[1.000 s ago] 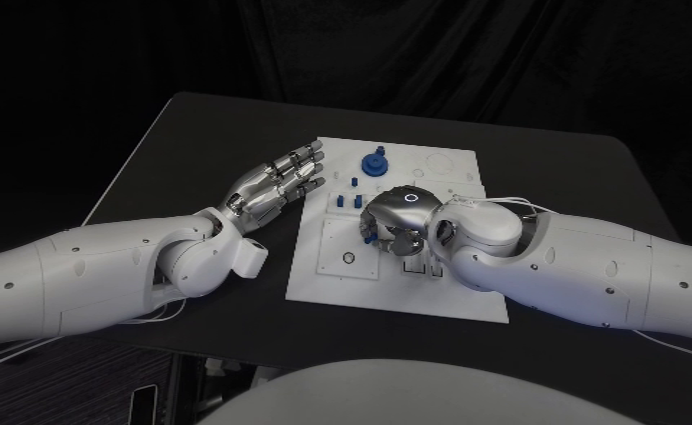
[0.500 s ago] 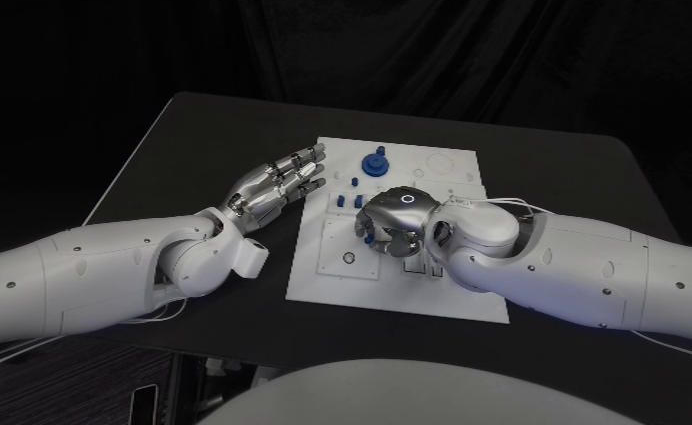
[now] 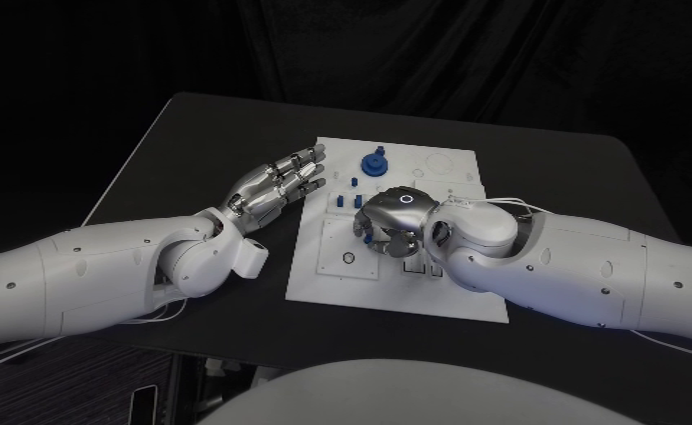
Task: Assemble the parts on the task board
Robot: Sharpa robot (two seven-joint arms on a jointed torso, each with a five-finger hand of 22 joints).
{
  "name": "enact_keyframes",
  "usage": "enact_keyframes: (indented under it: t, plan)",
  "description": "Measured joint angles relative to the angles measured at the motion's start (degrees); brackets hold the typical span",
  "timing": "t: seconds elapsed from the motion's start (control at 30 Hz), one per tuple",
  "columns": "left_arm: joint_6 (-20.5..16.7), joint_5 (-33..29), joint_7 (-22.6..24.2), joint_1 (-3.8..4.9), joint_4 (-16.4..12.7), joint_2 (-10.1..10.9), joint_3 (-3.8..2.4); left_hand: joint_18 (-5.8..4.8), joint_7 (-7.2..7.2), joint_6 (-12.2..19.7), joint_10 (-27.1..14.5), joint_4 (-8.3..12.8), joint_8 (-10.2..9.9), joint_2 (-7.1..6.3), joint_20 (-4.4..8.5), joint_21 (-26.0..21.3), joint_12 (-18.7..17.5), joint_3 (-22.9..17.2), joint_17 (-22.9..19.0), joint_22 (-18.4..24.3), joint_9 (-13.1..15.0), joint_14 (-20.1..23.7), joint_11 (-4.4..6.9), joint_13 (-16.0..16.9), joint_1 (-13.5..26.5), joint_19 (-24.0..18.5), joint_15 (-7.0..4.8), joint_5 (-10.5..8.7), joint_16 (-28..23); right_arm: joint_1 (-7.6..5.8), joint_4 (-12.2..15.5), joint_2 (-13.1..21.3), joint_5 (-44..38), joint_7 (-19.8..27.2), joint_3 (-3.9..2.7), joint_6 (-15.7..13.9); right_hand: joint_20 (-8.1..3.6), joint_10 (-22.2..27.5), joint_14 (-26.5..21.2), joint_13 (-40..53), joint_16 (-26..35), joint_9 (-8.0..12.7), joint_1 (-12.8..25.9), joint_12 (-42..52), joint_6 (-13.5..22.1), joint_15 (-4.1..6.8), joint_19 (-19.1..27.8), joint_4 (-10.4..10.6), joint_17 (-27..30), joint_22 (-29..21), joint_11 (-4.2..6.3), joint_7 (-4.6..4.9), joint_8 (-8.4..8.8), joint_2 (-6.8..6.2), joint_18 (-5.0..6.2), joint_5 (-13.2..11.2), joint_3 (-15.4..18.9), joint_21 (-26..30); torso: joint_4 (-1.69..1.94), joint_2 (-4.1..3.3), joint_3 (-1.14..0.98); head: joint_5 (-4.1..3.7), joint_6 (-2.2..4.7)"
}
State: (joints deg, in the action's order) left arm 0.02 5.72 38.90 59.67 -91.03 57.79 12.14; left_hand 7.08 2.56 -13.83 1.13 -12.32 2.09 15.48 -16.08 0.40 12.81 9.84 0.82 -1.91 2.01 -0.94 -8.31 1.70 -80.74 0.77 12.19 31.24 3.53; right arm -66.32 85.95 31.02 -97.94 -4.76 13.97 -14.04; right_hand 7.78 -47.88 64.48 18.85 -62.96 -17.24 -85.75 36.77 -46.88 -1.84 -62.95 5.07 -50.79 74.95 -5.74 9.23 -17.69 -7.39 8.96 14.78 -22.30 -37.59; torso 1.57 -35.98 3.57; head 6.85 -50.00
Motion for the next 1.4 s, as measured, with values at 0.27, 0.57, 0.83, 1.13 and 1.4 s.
enact_keyframes:
  t: [0.27,0.57,0.83,1.13,1.4]
  plan:
    - [0.06,0.0,0.0,-0.03,0.06,-0.04,0.01,0.0,0.0,0.0,0.0,0.0,0.0,0.0,0.0,0.0,0.0,0.0,-0.01,0.0,-0.01,0.0,0.0,-0.01,0.0,0.0,0.0,0.0,0.0,0.0,-0.1,0.0,-0.01,-0.62,-0.01,1.01,2.07,13.1,-5.73,0.81,2.21,2.06,2.3,-1.37,7.26,-2.66,3.71,2.58,3.7,-0.01,-3.04,-0.68,4.04,-1.28,0.17,-4.89,3.08,6.24,0.0,0.01,-0.02,0.02,0.0]
    - [0.14,0.0,0.0,-0.08,0.1,-0.08,0.02,0.0,0.0,0.0,0.0,0.16,0.0,0.0,0.0,0.0,0.0,-0.16,-0.01,0.0,-0.01,0.0,0.0,-0.01,0.0,0.0,0.0,0.0,0.0,0.0,-0.12,0.17,-0.01,-0.97,-0.05,0.93,2.56,23.22,-10.4,3.08,3.06,3.6,1.26,3.38,10.24,-3.23,4.19,5.74,7.81,-0.01,-4.03,-1.03,4.54,-1.33,0.91,-6.4,7.87,8.76,0.01,-0.01,-0.02,0.04,0.0]
    - [0.18,0.0,0.01,-0.13,0.14,-0.04,0.01,0.0,0.0,0.0,0.0,0.16,0.0,0.0,0.0,0.0,0.0,-0.16,-0.01,0.0,-0.01,0.0,0.0,-0.01,0.0,0.0,0.0,0.0,0.0,-0.14,1.56,2.78,-0.01,-0.89,-0.02,-0.69,2.64,24.72,-10.47,3.63,2.31,3.65,-1.38,6.6,8.75,-2.89,3.85,6.39,8.5,-0.02,-4.04,-0.41,2.85,-0.63,0.9,-3.94,8.3,9.19,0.05,-0.02,-0.04,-0.17,0.0]
    - [0.17,0.0,0.01,-0.16,0.29,0.01,0.0,0.0,0.21,-0.21,0.0,0.16,0.0,0.0,0.0,0.0,0.25,-0.16,-0.02,-0.04,-0.02,0.0,0.0,0.0,0.0,-0.01,0.0,0.0,0.0,-5.9,6.88,10.48,1.42,-0.86,-0.15,-3.74,1.96,13.49,1.52,-5.24,-3.67,6.7,-2.41,-1.7,0.39,-2.16,-4.81,6.45,2.74,-0.03,-3.01,1.47,5.86,-0.67,0.9,0.52,4.23,1.11,0.06,-0.01,-0.05,-1.28,0.0]
    - [0.16,-0.01,0.01,-0.32,0.35,0.07,0.01,0.0,0.21,-0.2,0.0,0.16,0.0,0.0,0.0,0.0,0.26,-0.15,-0.02,-0.04,-0.02,0.0,0.0,0.04,0.0,0.0,-0.01,0.0,0.0,-7.65,7.33,15.65,3.36,-1.02,0.06,-6.03,1.05,4.21,7.85,-10.57,-6.93,8.65,-1.18,-9.07,-3.4,-1.19,-10.29,7.18,-2.66,-0.03,-2.07,1.54,8.22,-1.89,-0.07,-0.98,2.76,-7.49,0.05,0.12,-0.06,-1.77,0.0]
